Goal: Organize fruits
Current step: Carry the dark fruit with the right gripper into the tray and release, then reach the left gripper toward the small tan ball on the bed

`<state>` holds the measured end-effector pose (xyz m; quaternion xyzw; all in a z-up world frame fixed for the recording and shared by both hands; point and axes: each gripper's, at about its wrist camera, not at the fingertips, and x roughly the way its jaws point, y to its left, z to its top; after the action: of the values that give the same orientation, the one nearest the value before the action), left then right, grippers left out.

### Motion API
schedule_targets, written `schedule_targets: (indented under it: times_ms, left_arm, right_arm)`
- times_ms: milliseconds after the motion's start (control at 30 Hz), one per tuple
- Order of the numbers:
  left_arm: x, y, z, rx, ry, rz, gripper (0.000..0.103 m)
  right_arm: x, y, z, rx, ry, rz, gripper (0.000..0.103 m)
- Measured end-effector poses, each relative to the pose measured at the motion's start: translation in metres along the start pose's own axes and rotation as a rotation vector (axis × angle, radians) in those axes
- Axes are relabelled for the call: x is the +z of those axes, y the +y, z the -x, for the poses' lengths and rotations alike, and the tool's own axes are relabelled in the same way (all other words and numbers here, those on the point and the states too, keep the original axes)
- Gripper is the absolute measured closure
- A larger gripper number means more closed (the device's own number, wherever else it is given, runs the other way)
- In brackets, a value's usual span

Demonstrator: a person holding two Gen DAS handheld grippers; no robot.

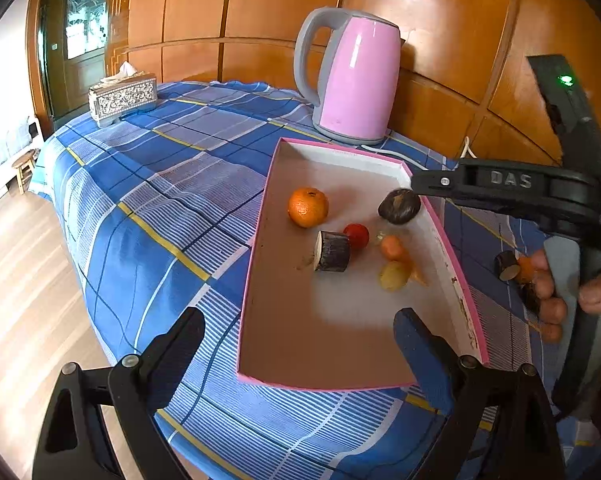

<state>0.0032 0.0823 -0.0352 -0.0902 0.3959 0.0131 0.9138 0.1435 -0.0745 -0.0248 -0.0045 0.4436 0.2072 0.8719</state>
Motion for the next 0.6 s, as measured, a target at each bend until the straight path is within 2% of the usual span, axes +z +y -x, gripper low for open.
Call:
schedule_targets:
  times_ms: [100,300,600]
  left_arm:
    - [0.0,0.0,0.001,-0.003,0.0,0.0,0.007]
    - [-0.001,-0.003,0.002,-0.012,-0.001,-0.005,0.007]
    - [-0.002,-0.01,0.003,-0.021,-0.002,-0.029,0.007]
  right_arm:
    - [-0.006,-0.004,0.011,0.005,-0.021,-0.022,0.042]
    - [-0.033,-0.011,0.032,-0.041,-0.046,-0.026,0.042]
    - [-0.073,-0.032,0.049,-0.088,-0.039,-0.111,0.042]
